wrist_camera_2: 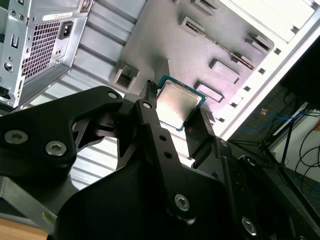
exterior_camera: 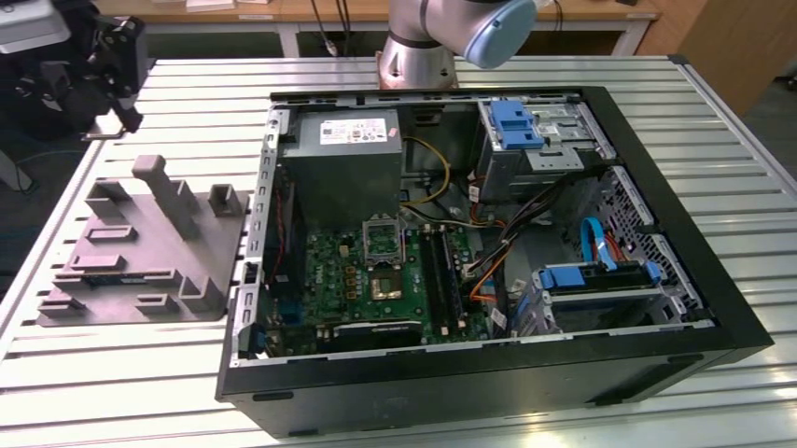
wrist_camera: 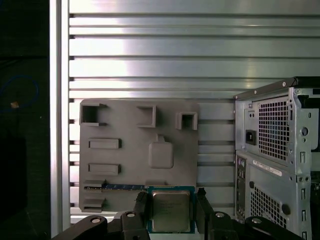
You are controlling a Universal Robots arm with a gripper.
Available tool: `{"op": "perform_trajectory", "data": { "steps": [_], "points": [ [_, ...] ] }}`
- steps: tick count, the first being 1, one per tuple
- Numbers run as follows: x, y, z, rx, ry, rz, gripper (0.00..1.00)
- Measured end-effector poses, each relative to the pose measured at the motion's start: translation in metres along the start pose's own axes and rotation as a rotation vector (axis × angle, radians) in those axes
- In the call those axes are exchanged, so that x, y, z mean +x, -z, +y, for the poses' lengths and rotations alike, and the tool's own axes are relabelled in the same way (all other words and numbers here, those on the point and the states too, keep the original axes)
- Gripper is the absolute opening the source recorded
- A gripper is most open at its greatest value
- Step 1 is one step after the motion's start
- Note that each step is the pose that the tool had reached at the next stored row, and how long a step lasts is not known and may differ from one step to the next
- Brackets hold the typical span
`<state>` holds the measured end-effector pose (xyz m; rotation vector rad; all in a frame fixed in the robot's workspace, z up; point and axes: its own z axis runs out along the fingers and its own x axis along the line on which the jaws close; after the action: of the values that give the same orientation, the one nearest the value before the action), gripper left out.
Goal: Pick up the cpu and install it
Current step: 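Pick up the cpu and move it towards the insertion slot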
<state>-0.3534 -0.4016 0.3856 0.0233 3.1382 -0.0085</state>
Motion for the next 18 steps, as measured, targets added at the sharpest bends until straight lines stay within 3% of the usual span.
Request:
{"op": "perform_trajectory", "data": {
  "steps": [18],
  "points": [
    [-0.0079,0.0,0.0001,0.0,0.0,0.0,0.47]
  ]
}}
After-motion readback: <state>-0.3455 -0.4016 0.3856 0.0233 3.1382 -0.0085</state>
